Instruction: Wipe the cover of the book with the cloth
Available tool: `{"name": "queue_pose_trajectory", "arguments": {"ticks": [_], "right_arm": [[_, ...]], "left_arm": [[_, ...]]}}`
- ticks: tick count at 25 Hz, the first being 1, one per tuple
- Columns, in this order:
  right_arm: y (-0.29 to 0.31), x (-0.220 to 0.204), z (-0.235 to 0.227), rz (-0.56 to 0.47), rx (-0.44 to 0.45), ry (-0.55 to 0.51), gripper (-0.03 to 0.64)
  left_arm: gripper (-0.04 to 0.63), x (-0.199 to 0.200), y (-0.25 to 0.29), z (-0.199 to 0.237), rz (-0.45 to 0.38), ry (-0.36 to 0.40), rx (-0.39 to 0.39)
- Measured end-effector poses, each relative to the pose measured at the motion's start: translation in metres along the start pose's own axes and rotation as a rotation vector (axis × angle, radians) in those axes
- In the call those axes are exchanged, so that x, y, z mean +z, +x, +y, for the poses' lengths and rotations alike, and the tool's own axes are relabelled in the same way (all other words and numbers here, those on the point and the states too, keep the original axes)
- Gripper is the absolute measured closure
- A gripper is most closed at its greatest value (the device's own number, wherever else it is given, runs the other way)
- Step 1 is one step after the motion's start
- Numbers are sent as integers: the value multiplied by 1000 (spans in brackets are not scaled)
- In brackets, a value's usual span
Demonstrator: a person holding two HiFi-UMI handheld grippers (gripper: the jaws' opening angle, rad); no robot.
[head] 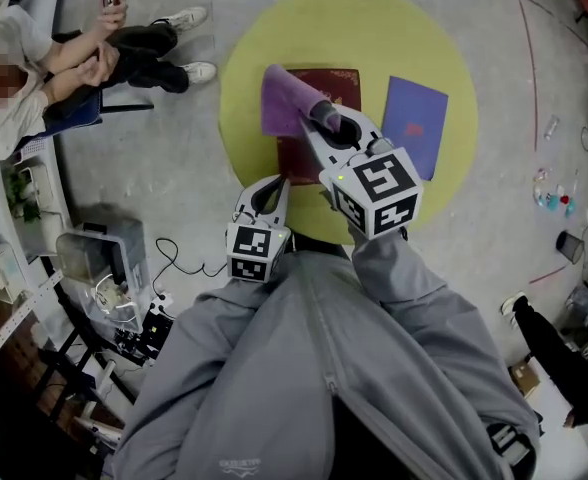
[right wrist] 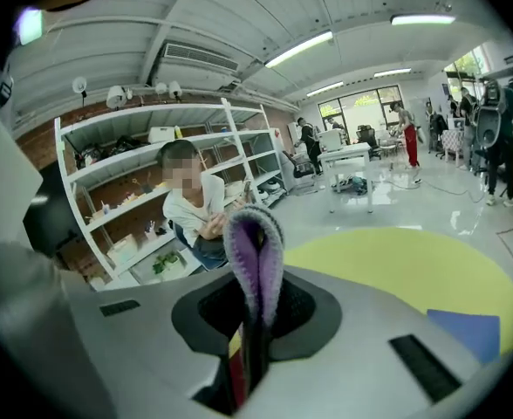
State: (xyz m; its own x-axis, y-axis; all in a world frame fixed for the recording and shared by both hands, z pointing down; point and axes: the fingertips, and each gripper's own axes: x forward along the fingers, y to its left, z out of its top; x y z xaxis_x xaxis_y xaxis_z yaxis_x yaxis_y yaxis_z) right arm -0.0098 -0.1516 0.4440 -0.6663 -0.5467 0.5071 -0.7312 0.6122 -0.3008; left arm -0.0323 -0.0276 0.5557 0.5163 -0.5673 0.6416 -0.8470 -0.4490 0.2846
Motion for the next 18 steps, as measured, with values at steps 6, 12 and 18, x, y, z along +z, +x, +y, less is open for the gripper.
{"name": "queue_pose_trajectory", "arguments": {"ticks": [6, 12, 18], "right_arm": [[33, -17, 21, 38, 106, 74, 558], [56, -49, 12, 118, 115, 112, 558], [66, -71, -5, 185, 80, 79, 558]], "left_arm": [[578, -2, -2, 4, 4, -3, -5], [578, 1, 0, 3, 5, -3, -6], [578, -1, 2, 6, 7, -2, -5]]}}
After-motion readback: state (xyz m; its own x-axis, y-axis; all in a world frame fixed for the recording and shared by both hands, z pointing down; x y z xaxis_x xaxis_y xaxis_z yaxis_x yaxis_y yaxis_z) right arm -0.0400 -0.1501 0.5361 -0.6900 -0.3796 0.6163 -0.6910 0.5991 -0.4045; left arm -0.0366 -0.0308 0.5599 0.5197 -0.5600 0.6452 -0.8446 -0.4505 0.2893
